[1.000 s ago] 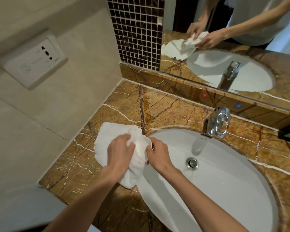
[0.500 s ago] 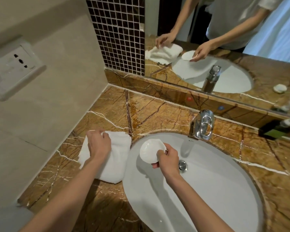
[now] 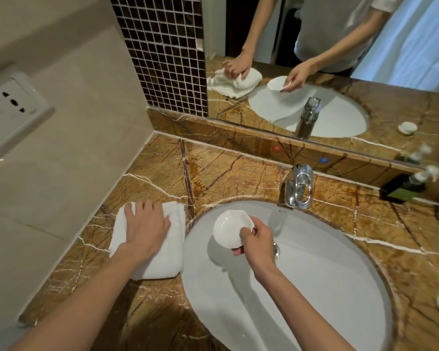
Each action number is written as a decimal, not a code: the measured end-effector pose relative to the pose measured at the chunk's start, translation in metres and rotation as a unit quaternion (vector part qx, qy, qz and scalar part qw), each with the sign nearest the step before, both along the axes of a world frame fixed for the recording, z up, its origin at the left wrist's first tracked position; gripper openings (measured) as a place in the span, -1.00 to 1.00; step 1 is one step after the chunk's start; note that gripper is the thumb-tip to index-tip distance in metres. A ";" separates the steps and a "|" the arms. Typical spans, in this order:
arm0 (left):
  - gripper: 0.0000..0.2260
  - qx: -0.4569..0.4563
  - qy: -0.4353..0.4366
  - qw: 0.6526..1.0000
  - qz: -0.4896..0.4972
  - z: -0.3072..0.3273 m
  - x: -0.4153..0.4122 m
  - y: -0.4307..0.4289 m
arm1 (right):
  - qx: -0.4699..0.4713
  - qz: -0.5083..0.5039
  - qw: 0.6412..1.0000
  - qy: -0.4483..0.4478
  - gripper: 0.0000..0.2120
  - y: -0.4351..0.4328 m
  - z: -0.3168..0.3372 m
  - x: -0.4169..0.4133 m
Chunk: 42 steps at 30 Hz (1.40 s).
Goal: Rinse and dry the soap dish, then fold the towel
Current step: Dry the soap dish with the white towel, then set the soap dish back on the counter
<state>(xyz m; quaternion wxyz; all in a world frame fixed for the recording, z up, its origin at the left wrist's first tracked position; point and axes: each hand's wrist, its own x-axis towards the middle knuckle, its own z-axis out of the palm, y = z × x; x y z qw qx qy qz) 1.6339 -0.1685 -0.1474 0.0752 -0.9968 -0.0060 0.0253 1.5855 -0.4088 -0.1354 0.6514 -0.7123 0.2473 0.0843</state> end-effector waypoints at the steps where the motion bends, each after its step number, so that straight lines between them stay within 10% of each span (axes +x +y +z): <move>1: -0.69 -0.009 -0.016 1.000 0.018 0.000 -0.001 0.004 | 0.000 -0.001 1.000 0.000 -0.63 0.000 0.001 -0.001; 7: -0.60 -0.084 0.066 0.992 0.074 -0.017 -0.008 0.013 | 0.002 -0.018 1.000 -0.014 -0.64 -0.007 0.006 -0.008; 14: -0.67 -0.173 -0.036 0.984 -0.019 -0.002 -0.006 -0.037 | 0.003 -0.072 0.997 -0.023 -0.70 -0.037 0.006 -0.013; 24: -0.85 -0.565 0.163 0.805 -0.077 0.019 -0.033 -0.207 | -0.001 -0.146 0.989 -0.010 -0.83 -0.115 0.004 -0.044; 32: -0.84 -0.598 0.221 0.770 -0.016 0.008 -0.052 -0.331 | -0.043 -0.160 0.986 -0.006 -0.76 -0.221 -0.007 -0.071; 42: -0.74 -0.558 0.169 0.809 0.073 -0.004 -0.026 -0.454 | -0.129 -0.129 0.983 0.025 -0.66 -0.342 -0.006 -0.086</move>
